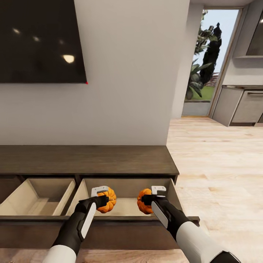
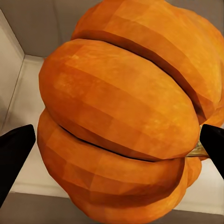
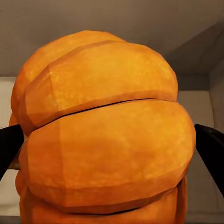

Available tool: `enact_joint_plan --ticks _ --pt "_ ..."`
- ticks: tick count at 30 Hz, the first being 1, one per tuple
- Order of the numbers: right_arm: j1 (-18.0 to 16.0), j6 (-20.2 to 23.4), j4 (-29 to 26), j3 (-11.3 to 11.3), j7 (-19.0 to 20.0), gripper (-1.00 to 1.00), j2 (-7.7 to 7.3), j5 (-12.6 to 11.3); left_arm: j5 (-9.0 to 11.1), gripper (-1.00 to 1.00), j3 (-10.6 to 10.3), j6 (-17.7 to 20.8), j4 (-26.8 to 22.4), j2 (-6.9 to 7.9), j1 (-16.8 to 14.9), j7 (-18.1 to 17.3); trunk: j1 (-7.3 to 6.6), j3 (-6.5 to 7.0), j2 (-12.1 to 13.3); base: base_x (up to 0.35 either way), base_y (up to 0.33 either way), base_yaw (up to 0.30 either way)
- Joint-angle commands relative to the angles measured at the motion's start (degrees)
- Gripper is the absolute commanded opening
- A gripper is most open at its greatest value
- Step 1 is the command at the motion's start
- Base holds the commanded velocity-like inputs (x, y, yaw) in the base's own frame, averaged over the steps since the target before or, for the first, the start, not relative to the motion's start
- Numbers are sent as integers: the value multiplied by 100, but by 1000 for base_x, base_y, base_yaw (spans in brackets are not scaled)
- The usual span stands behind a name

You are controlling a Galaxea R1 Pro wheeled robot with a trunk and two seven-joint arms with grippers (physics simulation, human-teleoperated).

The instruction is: Place each of the two pumpkins and all three candles from the living room inside a cabinet in the living room (use any cabinet), then make sure every cabinet is closed, and position the cauldron so it is next to a table in the living room.

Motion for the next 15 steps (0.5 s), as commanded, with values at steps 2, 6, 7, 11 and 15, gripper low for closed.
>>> enact_joint_plan --ticks 2,6,7,11,15 --pt "-6 13 -12 42 -68 -100 -5 -52 62 -100 7 22 -9 -4 -2 38 1 -28 -5 0 0 0" --pt "-6 -62 -12 42 -68 -100 -5 -52 63 -100 8 21 -9 -4 -3 38 1 -28 -5 0 0 0" --pt "-6 -83 -12 42 -68 -100 -5 -52 63 -100 9 21 -9 -4 -3 38 1 -28 -5 0 0 0" --pt "-6 -154 -12 41 -68 -100 -5 -52 63 -100 12 21 -9 -4 -1 38 1 -28 -5 0 0 0" --pt "-6 -326 -12 37 -68 -100 -5 -60 63 -100 10 21 -9 -4 -3 38 1 -28 -5 0 0 0"
